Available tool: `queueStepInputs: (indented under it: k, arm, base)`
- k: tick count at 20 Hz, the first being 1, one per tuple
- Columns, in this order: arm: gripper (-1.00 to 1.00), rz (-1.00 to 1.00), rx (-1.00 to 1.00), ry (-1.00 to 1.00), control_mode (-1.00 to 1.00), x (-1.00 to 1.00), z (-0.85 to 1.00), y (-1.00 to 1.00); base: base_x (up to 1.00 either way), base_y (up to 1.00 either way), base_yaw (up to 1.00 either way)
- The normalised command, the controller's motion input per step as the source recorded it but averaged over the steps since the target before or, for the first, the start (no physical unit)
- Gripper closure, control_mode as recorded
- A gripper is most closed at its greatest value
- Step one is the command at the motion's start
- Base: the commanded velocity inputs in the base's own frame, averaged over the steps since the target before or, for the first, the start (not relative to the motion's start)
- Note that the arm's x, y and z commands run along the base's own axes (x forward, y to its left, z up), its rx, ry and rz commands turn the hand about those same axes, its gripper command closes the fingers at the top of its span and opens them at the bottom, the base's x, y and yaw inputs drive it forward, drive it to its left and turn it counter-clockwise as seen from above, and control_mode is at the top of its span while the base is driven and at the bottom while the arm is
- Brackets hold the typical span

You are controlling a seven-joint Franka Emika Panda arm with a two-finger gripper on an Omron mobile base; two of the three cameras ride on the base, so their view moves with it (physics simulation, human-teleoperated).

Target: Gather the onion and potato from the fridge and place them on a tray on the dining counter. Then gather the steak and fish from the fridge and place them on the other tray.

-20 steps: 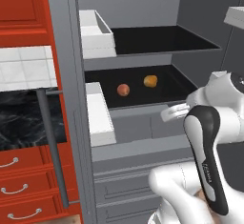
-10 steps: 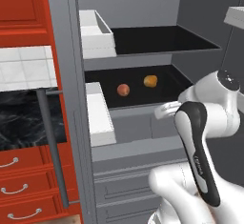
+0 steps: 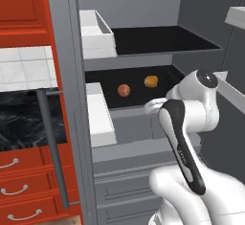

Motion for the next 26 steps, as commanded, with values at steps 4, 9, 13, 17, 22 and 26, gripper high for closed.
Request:
queueStepInputs:
  k: [4, 9, 13, 17, 22, 26]
  arm:
    - [-1.0, -0.01, 0.05, -0.02, -1.0, 0.46, -0.02, 0.08]
    - [-1.0, 0.0, 0.02, -0.01, -1.0, 0.58, -0.06, 0.03]
    - [-1.0, 0.0, 0.0, 0.0, -1.0, 0.49, -0.05, 0.16]
    - [-1.0, 0.0, 0.0, 0.0, -1.0, 0.46, -0.09, 0.18]
    - [-1.0, 0.0, 0.0, -0.01, -1.0, 0.47, -0.16, 0.12]
    - [-1.0, 0.0, 0.0, -0.01, -1.0, 0.43, -0.2, 0.09]
  base:
    - [0.0, 0.0, 0.0]
    - [0.0, 0.0, 0.0]
    - [0.0, 0.0, 0.0]
    - [0.0, 0.0, 0.0]
    - [0.0, 0.0, 0.0]
    - [0.0, 0.0, 0.0]
